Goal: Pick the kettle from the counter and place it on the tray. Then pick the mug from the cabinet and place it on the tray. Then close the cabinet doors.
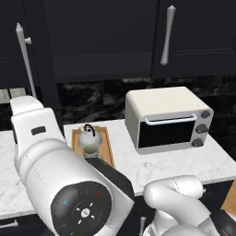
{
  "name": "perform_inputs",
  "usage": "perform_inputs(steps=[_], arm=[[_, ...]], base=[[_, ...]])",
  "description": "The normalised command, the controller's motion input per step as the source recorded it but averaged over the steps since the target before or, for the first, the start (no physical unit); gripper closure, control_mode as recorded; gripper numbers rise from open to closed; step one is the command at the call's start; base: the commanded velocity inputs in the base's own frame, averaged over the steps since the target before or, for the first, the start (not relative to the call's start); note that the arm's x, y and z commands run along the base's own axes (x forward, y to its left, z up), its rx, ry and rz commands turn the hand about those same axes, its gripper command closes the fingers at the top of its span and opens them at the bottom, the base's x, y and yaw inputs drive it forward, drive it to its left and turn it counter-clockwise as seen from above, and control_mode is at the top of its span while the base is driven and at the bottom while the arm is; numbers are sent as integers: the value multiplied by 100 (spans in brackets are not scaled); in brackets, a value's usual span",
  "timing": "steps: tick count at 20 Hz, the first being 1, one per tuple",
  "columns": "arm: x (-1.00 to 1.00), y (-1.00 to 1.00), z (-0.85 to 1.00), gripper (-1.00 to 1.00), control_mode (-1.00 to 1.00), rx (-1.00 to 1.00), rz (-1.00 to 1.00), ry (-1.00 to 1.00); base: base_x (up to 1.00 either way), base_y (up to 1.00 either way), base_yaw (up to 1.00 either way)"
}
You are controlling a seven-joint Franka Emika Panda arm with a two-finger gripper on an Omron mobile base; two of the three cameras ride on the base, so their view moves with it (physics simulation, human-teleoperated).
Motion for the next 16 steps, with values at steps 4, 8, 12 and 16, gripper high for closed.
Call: perform_inputs(steps=[4,8,12,16], arm=[[23,10,0,-100,-100,0,-14,0],[24,20,0,-100,-100,0,0,0],[24,17,0,-100,-100,0,-1,0],[26,9,-2,-100,-100,0,-2,0]], base=[[0,0,0],[0,0,0],[0,0,0],[0,0,0]])
